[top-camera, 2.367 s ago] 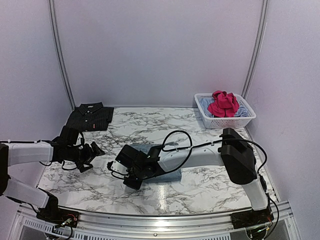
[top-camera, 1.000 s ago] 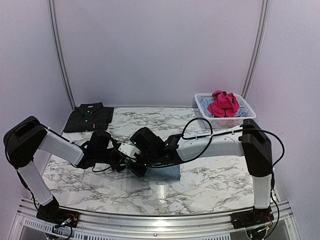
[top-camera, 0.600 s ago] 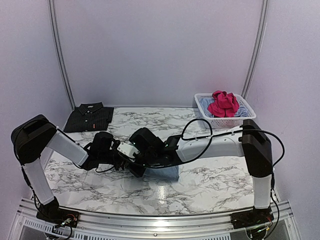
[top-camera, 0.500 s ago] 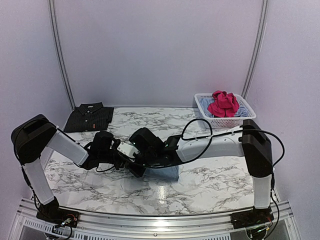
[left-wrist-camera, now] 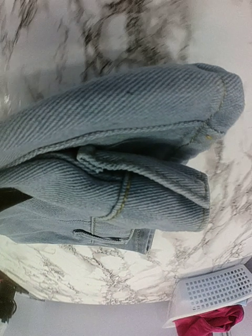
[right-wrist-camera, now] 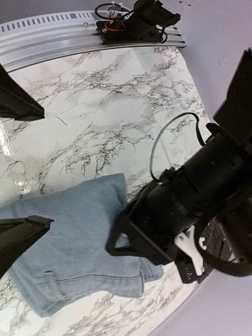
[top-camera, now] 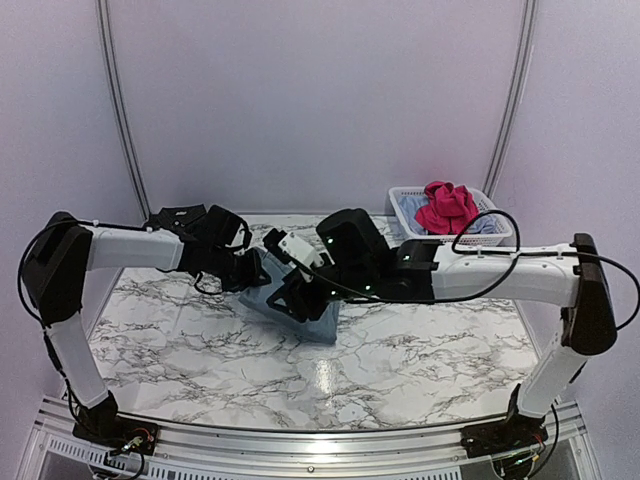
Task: Fold and stack the mixed laundry pile
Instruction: Pass from the right arm to the left, then place the square-folded skirt at the corner of the board.
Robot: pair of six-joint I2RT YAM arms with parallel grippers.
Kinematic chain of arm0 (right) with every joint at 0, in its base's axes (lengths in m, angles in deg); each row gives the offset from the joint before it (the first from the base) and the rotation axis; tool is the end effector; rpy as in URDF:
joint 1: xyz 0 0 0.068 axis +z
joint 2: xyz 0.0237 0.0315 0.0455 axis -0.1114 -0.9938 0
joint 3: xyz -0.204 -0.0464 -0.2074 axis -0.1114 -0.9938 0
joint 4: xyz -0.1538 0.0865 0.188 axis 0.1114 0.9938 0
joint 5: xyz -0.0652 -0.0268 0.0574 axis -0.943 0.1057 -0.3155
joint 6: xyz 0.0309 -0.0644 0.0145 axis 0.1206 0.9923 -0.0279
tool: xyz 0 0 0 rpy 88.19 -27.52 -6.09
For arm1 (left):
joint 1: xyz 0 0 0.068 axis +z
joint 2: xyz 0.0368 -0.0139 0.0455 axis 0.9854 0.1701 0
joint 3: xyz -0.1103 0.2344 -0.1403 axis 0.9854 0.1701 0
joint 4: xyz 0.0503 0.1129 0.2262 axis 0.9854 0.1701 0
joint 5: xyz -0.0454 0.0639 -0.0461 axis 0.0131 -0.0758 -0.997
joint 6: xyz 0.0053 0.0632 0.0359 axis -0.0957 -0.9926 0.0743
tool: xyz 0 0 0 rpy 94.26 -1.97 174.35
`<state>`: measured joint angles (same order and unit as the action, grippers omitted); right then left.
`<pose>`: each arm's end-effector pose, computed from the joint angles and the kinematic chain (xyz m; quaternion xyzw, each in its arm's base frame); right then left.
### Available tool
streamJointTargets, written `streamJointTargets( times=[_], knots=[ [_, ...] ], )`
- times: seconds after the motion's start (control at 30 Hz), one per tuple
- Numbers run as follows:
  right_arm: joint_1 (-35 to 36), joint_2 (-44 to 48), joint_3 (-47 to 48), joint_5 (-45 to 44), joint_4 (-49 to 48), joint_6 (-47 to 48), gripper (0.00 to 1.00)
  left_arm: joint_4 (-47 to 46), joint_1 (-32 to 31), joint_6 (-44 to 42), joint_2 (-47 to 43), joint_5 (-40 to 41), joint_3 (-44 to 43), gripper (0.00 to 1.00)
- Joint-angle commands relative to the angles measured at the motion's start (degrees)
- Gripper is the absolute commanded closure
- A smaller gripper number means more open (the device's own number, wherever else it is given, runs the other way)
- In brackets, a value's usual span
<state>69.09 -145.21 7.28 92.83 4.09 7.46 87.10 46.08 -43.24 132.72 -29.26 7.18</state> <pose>0.1895 0.3776 0.2915 -0.4632 0.7493 0.2808 0.3809 0.3298 -0.2412 0.1954 -0.0264 0.9097 -0.3373 0.2406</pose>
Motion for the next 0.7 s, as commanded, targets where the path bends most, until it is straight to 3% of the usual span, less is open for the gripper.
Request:
streamJointTargets(
  times=[0.0, 0.13, 0.37, 0.5, 0.67],
  knots=[
    [-1.6, 6.0, -3.8, 0.3, 0.7, -2.0, 0.35, 18.0, 6.8, -17.1, 3.7, 4.8, -11.0, 1.00],
    [-3.4, 10.2, -8.4, -1.1, 0.3, -3.3, 0.21, 28.8, 9.4, -29.1, 10.0, 8.2, -26.9, 1.00],
    [-5.2, 13.0, -11.6, -1.9, 2.2, -4.0, 0.16, 37.4, 10.8, -40.3, 20.3, 19.7, -50.6, 1.00],
    [-5.6, 13.3, -12.5, -2.0, 2.6, -4.0, 0.16, 38.1, 13.0, -42.7, 23.1, 19.6, -58.4, 1.00],
    [-6.0, 12.5, -12.7, -1.4, 2.5, -3.2, 0.15, 38.3, 13.9, -46.8, 23.4, 21.0, -62.1, 1.00]
  ],
)
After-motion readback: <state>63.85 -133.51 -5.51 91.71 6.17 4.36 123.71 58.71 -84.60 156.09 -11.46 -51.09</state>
